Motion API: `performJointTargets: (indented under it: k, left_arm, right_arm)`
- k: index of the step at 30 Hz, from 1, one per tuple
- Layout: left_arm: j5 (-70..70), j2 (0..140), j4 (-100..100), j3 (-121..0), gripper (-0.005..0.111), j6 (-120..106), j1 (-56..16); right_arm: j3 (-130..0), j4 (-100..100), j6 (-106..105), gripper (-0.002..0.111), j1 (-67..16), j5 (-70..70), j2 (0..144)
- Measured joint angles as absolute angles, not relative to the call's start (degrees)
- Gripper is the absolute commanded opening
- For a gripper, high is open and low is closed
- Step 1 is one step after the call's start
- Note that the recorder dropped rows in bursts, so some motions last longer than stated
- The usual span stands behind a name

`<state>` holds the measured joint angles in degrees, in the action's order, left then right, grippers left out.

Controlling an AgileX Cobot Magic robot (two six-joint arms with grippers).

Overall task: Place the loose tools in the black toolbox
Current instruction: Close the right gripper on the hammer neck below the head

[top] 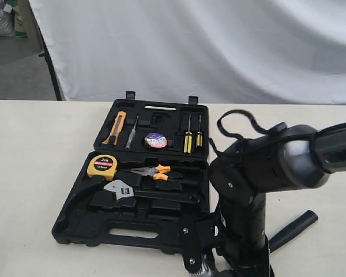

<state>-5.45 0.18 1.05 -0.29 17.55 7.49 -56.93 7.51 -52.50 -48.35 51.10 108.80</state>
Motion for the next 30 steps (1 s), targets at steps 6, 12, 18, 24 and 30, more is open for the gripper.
performJointTargets:
  k: [6,12,18,24,30]
  left_arm:
    - [-5.45,0.18,1.05,-0.29,0.001,17.55,7.49]
    - [-5.45,0.18,1.05,-0.29,0.001,17.55,7.49]
    - [-5.45,0.18,1.05,-0.29,0.001,17.55,7.49]
    - [-5.45,0.18,1.05,-0.29,0.001,17.55,7.49]
    - [-5.45,0.18,1.05,-0.29,0.001,17.55,7.49]
  right_arm:
    - [-57.26,8.53,-51.49,0.0,-48.25,49.91,109.54]
    - [-57.31,8.53,-51.41,0.0,-48.37,51.02,109.58]
    - [-57.31,8.94,-51.41,0.0,-50.97,53.25,109.72]
    - [-57.18,10.41,-49.68,0.0,-51.93,57.48,110.18]
    - [-56.6,11.67,-48.15,0.0,-51.93,59.21,108.47]
